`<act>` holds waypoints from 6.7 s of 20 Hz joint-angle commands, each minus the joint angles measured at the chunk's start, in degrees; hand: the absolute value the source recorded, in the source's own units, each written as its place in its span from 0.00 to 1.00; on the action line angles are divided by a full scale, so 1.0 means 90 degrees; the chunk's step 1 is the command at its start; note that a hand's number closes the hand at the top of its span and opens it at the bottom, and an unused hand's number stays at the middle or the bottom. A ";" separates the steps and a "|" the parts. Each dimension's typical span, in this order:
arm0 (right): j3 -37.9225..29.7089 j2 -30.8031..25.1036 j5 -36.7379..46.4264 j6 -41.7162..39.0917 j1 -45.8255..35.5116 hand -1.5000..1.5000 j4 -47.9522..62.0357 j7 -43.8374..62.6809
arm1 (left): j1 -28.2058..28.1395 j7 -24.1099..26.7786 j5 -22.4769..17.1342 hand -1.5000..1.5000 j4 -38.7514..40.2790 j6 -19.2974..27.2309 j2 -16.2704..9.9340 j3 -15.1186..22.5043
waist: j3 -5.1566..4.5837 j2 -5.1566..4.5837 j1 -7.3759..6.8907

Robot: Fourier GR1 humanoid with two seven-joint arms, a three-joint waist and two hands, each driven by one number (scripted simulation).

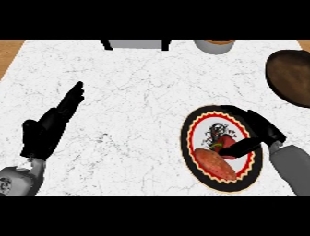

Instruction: Pick the sweet potato from the plate and place it in the pan

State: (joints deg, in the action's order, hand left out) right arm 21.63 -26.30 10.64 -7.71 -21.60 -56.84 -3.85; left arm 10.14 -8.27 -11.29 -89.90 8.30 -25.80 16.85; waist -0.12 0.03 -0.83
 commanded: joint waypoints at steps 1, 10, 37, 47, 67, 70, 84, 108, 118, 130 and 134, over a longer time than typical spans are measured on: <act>0.0505 -0.0294 0.0608 -0.0643 -0.0605 0.00 0.0024 0.0750 | 0.0090 -0.0221 0.0135 0.50 -0.0121 0.0074 0.0125 0.0089 | 0.0008 0.0000 0.0004; 0.1427 -0.0084 0.0803 -0.3427 -0.2125 0.00 -0.0104 0.2731 | 0.0064 0.0140 0.0120 0.50 0.0189 -0.0222 0.0065 -0.0085 | -0.0010 -0.0023 -0.0074; 0.1151 0.0978 0.1433 -0.5259 -0.0925 0.00 -0.1724 0.5313 | -0.0174 -0.0173 0.0900 0.50 -0.0005 -0.0570 0.0857 -0.0649 | 0.0013 0.0000 0.0099; 0.0958 0.1292 0.2511 -0.5011 -0.0672 0.00 -0.1098 0.4408 | -0.0346 -0.0613 0.1205 0.50 -0.0581 -0.0853 0.1123 -0.0831 | 0.0015 -0.0002 0.0064; 0.0436 0.1332 0.3435 -0.3599 -0.0227 1.00 -0.2217 0.3811 | -0.0127 -0.0378 0.1015 0.50 -0.0076 -0.1417 0.1022 -0.1559 | 0.0016 0.0027 0.0173; -0.0430 0.1393 0.3772 -0.1949 -0.0347 1.00 -0.2486 0.4225 | -0.0297 -0.0345 0.1154 0.50 -0.0020 -0.1247 0.1189 -0.1413 | 0.0032 0.0067 0.0371; -0.0721 0.1251 0.5827 0.1364 0.0402 1.00 -0.4647 0.4630 | -0.0314 -0.0660 0.1195 0.50 -0.0496 -0.1365 0.1254 -0.1320 | 0.0016 0.0014 0.0135; -0.4374 -0.0008 0.3649 0.4454 -0.1736 1.00 0.1912 0.0109 | 0.0074 -0.0430 0.1629 0.50 -0.0005 -0.1446 0.1588 -0.1419 | 0.0025 -0.0068 -0.0054; -0.5065 -0.0980 0.3389 0.4757 -0.2573 1.00 0.4209 -0.1374 | 0.0004 -0.0682 0.1598 0.50 -0.0566 -0.1543 0.1679 -0.1253 | 0.0049 -0.0144 -0.0313; -0.5146 -0.1549 0.3510 0.3849 -0.2878 0.00 0.5720 -0.0413 | 0.0142 -0.0521 0.1657 0.50 -0.0416 -0.1614 0.1751 -0.1176 | 0.0062 -0.0268 -0.0558; -0.5491 -0.1402 0.3118 0.3639 -0.2672 0.00 0.5593 -0.1098 | 0.0165 -0.0348 0.1575 0.50 -0.0159 -0.1679 0.1694 -0.1332 | 0.0084 -0.0302 -0.0463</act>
State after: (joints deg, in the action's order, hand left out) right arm -26.28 -38.83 40.26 27.67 -46.31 -7.37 -11.98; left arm 11.74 -12.32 2.78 -92.23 -6.82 -10.74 4.96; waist 0.50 -2.41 -5.08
